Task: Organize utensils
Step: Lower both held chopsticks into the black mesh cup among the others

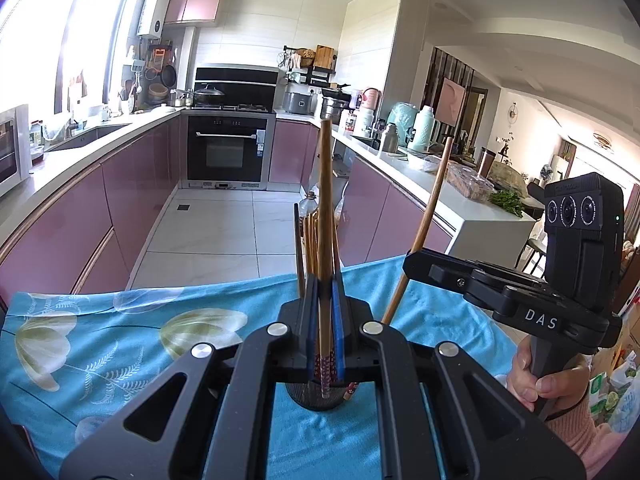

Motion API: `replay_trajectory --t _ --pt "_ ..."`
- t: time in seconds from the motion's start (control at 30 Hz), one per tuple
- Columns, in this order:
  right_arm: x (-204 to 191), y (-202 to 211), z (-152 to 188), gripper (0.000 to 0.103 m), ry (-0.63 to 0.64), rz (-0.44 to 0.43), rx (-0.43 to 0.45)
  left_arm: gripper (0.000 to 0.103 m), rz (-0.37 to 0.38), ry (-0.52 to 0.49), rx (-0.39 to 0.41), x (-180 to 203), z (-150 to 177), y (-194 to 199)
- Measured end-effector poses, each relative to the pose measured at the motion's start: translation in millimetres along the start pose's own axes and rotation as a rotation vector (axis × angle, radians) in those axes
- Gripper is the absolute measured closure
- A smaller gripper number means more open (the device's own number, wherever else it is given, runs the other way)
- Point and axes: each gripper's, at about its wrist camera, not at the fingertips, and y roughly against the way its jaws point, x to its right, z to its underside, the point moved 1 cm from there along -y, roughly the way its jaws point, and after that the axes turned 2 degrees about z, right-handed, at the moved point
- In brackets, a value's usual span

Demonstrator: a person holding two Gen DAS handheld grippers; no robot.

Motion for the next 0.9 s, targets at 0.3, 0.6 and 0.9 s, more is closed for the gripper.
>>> replay_trajectory --t 0.3,0.6,0.9 --pt "5 -3 -6 0.097 -0.006 0.010 0.002 0.096 0.006 -0.007 0.010 1 -7 -4" --pt "13 -3 -11 0.097 -0.016 0.019 0.018 0.096 0.015 -0.014 0.044 6 -13 3" --pt "20 -9 -9 0.097 -0.030 0.029 0.009 0.096 0.003 -0.033 0.039 8 -11 -3"
